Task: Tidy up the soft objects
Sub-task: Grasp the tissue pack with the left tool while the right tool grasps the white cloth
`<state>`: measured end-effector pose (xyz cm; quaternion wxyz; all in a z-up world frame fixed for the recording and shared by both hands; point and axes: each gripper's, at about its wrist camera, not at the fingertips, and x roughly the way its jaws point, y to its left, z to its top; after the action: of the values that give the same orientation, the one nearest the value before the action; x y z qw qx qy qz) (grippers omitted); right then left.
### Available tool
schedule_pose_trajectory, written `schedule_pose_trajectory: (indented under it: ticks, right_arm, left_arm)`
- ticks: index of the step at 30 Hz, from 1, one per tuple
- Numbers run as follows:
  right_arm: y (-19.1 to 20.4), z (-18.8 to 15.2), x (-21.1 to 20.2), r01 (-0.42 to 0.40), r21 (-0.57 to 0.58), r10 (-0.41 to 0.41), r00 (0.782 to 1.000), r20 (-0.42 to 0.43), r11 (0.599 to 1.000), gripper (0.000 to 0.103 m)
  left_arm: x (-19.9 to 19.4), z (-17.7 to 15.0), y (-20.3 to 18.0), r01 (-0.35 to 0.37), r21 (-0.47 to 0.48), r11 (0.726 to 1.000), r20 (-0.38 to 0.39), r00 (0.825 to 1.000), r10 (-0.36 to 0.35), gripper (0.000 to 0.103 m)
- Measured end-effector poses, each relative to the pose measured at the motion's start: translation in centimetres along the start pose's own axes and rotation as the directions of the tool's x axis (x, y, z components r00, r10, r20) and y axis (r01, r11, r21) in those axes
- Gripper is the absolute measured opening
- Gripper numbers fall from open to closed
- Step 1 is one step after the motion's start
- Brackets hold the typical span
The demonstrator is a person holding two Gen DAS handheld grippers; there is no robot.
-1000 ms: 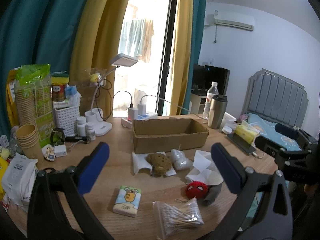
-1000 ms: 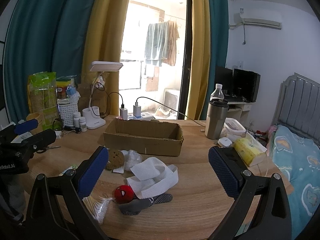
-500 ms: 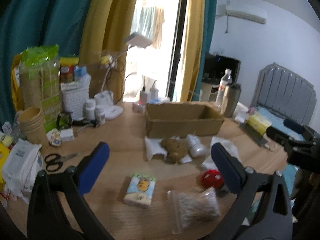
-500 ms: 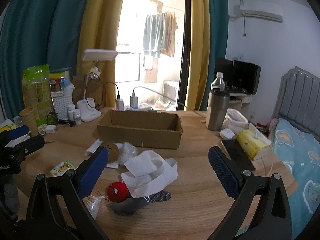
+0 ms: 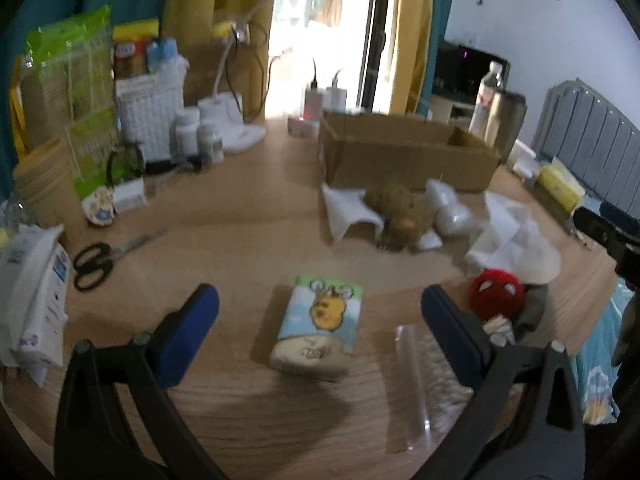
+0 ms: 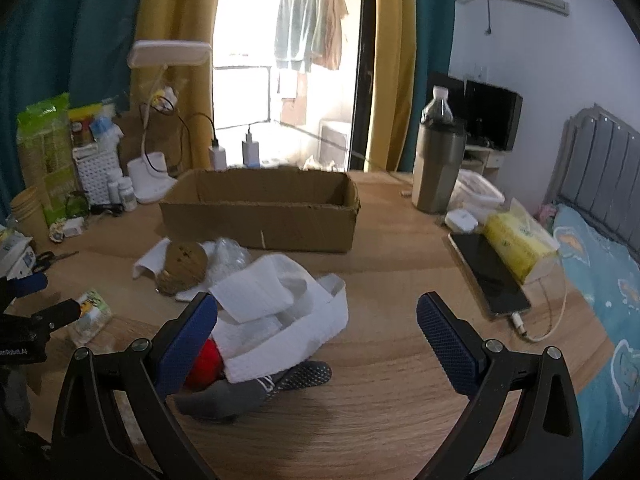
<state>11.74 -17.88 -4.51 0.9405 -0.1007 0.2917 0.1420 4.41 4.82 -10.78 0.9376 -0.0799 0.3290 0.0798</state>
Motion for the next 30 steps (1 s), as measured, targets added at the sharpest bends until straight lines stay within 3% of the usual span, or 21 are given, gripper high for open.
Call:
schedule_pose_trajectory:
  ticks: [7,19,25,27,30]
  right_arm:
    - [-1.1,-0.4,3.0,-0.032,0.054,0.035,0.997,-0.062,0.998,0.097]
    - [-1.4,0.5,7.7,-0.106,0.092,0.12,0.98,-0.16,0.99,0.082]
    - [-1.5,0.4,9.1,-0.134,0.111,0.156,0.963,-0.22,0.985,0.054]
    - [-1.4,0.2,9.4,-0.149,0.116,0.173,0.957,-0.231,0.982,0.036]
    - [-1.2,0.2,9.4,-0.167,0.107,0.188,0.953,-0.238,0.98,0.02]
  left_arm:
    - [2.7,-0.7,0.1,-0.004,-0.001,1.0,-0.091,0.996,0.004,0.1]
    - [5.3,-0.8,0.4,0.019,-0.013,1.0,-0.202,0.979,-0.021,0.053]
    - [5.4,-0.6,0.6,0.036,-0.022,0.999,-0.221,0.975,-0.04,0.049]
    - [5.4,-0.5,0.6,0.039,-0.017,0.999,-0.222,0.974,-0.042,0.049]
    - [5.1,-0.1,0.5,0.039,-0.014,0.999,-0.211,0.977,-0.041,0.049]
